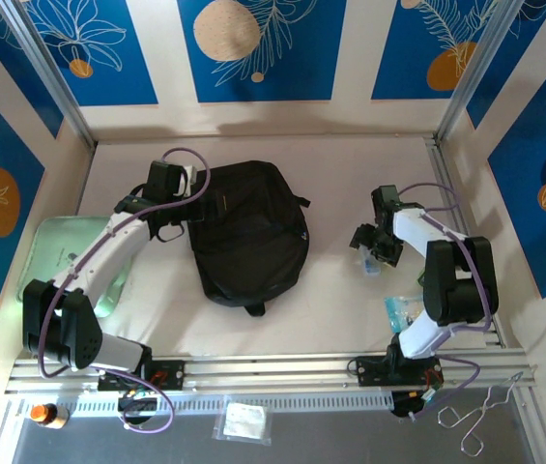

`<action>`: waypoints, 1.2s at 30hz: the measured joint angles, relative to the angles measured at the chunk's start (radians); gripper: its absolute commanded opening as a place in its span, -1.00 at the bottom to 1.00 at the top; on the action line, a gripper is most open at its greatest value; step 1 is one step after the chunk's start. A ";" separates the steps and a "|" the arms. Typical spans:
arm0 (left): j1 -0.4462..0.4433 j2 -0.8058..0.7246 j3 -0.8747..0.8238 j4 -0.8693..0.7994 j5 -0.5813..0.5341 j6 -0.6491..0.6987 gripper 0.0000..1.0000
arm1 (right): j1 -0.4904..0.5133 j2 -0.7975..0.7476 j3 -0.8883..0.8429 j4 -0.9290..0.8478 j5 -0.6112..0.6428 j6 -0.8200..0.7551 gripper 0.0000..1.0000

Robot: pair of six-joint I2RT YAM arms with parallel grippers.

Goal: Pack the student bag

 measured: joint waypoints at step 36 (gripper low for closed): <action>-0.047 0.138 0.045 0.158 0.292 -0.198 0.87 | 0.285 -0.150 0.061 0.196 -0.258 -0.138 -0.19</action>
